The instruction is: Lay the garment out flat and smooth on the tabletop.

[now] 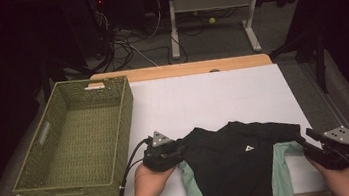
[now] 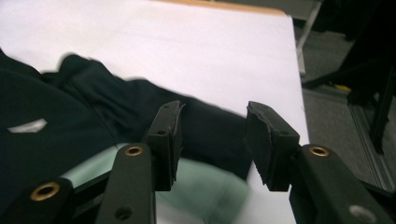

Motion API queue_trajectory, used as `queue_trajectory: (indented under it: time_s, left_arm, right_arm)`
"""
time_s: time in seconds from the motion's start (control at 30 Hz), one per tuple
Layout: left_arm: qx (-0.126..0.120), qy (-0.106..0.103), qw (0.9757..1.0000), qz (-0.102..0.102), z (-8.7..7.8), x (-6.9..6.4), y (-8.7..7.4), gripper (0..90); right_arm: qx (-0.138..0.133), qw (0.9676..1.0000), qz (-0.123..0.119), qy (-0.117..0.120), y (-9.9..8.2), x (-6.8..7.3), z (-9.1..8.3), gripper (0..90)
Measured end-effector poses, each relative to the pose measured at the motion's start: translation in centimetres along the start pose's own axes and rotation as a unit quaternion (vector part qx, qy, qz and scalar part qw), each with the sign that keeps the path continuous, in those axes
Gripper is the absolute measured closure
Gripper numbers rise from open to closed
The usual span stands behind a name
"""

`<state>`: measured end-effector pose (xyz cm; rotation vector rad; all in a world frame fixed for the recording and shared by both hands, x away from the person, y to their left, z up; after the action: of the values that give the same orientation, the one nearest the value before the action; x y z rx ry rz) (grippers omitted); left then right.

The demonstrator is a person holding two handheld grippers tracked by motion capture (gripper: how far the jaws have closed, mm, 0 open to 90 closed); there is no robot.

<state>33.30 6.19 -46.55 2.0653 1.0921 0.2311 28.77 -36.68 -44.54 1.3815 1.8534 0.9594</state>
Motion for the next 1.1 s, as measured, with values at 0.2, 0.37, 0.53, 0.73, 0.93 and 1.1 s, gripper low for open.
queue_trajectory:
  time_s: [0.2,0.37,0.53,0.73,0.93,1.1]
  left_arm:
    - [-0.010,-0.003,0.9999,0.001,0.6,-0.4,1.8,39.4]
    - [0.032,0.010,0.9993,-0.016,2.4,0.6,2.1,35.3]
    - [0.058,-0.006,0.9981,-0.019,3.4,1.1,0.8,46.7]
    - [0.037,-0.019,0.9991,0.008,2.9,0.1,0.3,80.4]
    - [-0.016,-0.001,0.9997,0.017,1.1,-0.2,1.3,82.1]
    - [-0.044,0.020,0.9985,0.026,0.4,-0.1,4.1,82.1]
  right_arm:
    - [0.016,0.9986,-0.031,0.041,2.5,2.7,2.9,54.6]
    - [0.059,0.9956,-0.040,0.061,3.6,4.0,6.6,44.0]
    - [0.134,0.9885,-0.041,0.057,2.7,3.8,10.4,34.5]
    - [0.143,0.9857,-0.053,0.073,2.0,4.0,10.0,77.3]
    - [0.068,0.9955,-0.046,0.047,1.7,4.2,7.9,89.3]
    - [-0.028,0.9988,-0.039,0.007,4.4,3.0,5.2,89.5]
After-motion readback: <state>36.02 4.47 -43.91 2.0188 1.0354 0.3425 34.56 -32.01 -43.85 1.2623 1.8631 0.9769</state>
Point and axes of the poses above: each handheld gripper's, and its own axes: z roughly forward along the jaws, y roughly out of its top, x roughly to its left, the point moved 3 cm from there along z, roughly forward along the jaws, and after that the axes turned 4 degrees about x, right-handed, at the moved point
